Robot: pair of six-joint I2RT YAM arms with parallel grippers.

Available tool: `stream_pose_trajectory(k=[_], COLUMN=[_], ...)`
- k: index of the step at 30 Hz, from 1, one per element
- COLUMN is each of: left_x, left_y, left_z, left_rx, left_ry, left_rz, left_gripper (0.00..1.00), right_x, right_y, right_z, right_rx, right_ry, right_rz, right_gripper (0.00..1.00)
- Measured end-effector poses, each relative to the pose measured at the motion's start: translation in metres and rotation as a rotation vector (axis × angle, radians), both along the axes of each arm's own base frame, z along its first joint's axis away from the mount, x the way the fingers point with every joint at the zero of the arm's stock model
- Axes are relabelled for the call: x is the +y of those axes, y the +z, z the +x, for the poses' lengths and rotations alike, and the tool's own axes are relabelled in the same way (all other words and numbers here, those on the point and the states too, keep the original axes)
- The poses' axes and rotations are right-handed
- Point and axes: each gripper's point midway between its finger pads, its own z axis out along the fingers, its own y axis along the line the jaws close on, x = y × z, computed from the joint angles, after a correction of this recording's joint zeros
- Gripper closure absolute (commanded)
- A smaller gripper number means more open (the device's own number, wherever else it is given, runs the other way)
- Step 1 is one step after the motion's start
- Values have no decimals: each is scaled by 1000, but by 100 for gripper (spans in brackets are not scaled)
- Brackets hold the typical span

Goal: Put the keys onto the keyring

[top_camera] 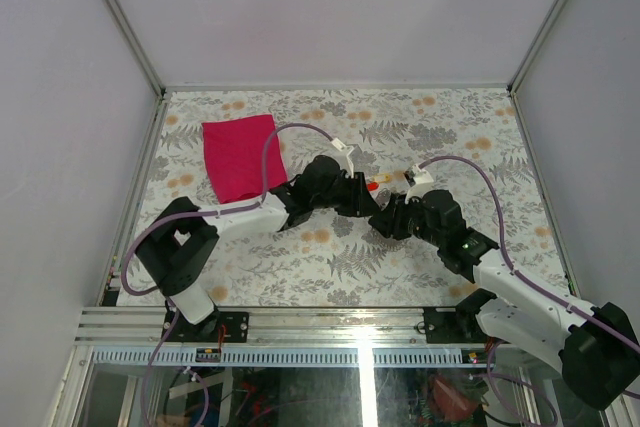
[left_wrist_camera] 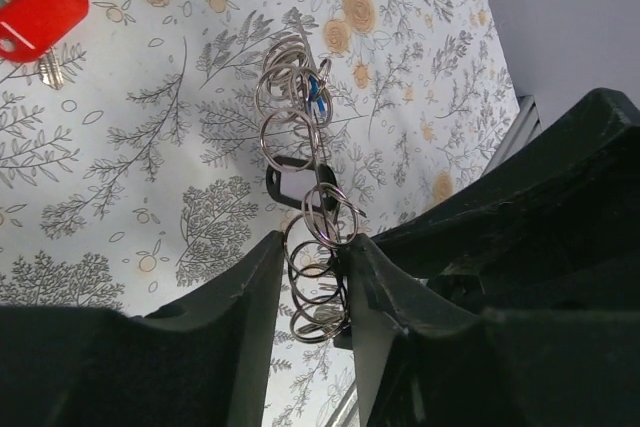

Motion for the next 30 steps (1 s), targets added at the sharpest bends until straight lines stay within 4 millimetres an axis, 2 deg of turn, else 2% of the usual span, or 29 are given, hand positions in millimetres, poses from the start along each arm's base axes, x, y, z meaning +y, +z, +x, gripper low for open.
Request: stream_pose_trajectory(k=[4,9,10,18,21,24,30], left_x=[-2,-4,-3,-1,6,15,33], left_y=[2,4,4,4,3,9,50], left_z=[-1,-2,-2,-2,-3,-4,-5], left_rx=[-3,-3,-1,-19,-37,-74,-233], left_ry=[-7,-9,-9,-16,-18,-20,-74], left_rz=[-8,-14,-13,1,44,90,163], left_gripper=[79,100,100,100,100,100,100], right_x=[0,-1,-1,-1,0,-1,-11], right_y=[0,-1,-1,3,19,50,121], right_z=[0,0,1,-2,-4,-5,-12], right_rx=[-2,-10,-13,-27,-70,-150,-346], right_ry=[3,6,6,25,49,78,119], right_rz=[-3,-12,-15,-12,-5,-6,-20], right_gripper=[82,81,80,45,35,29,28])
